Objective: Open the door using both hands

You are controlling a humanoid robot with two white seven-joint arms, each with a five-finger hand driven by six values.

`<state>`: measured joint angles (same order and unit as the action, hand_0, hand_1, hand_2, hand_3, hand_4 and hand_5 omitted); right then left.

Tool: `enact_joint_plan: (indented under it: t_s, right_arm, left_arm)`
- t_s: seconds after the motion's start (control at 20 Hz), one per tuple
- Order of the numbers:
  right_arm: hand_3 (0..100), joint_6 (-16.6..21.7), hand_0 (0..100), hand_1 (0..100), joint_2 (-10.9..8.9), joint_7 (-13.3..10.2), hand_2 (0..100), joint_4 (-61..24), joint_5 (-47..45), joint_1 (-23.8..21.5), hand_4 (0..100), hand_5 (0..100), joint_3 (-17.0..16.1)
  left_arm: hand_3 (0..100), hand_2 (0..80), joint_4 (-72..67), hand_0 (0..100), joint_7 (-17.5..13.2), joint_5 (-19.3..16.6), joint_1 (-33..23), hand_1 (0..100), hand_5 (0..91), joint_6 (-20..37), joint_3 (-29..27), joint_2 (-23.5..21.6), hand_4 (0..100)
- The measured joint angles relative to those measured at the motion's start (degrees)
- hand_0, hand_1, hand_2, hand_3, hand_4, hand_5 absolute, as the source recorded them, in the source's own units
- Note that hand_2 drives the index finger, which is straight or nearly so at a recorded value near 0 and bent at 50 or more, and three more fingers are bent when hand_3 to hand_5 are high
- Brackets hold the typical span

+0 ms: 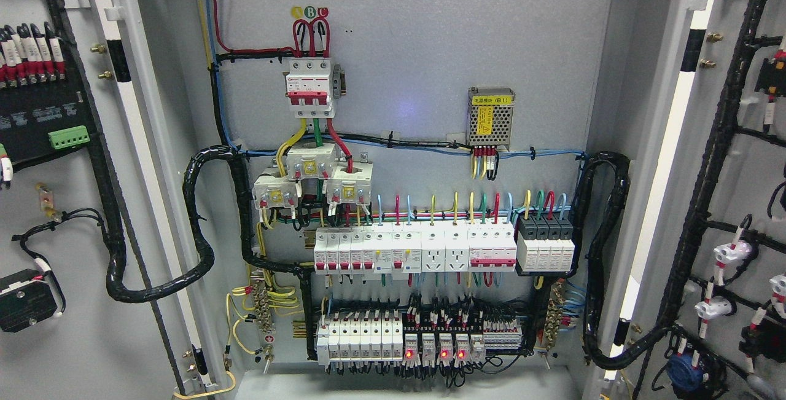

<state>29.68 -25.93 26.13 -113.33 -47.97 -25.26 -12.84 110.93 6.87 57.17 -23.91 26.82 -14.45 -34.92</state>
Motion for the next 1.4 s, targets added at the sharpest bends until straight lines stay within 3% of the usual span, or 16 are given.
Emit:
enact_joint_plan:
  t_s: [0.4, 0.7, 1.15, 1.4]
  right_arm:
    - [0, -0.1, 19, 0, 0.20, 0.1, 0, 2.2, 6.6, 0.0, 0, 0, 7.7]
    - [0, -0.2, 19, 0, 1.30, 0.2, 0, 8.6, 12.1, 0.5, 0, 0, 13.8]
    - [0, 0.0, 19, 0, 6.41, -0.1, 0, 27.2, 18.9, 3.6, 0, 0, 20.9]
    - [0, 0.0, 19, 0, 10.32, -0.3, 0, 40.8, 20.5, 7.0, 0, 0, 22.7]
  left_arm:
    - [0, 0.0, 2.3, 0, -0.1, -7.4, -0.8, 0, 0.0, 0.6, 7.4, 0.7, 0]
    - [0, 0.0, 2.4, 0, -0.2, -13.1, -2.7, 0, 0.0, 0.8, 12.9, 2.4, 0]
    - [0, 0.0, -8.2, 0, 0.1, -16.7, -5.1, 0, 0.0, 0.0, 20.3, 7.3, 0]
    - [0, 0.0, -20.4, 0, -0.3, -18.0, -3.6, 0, 0.0, -0.1, 23.9, 10.6, 0]
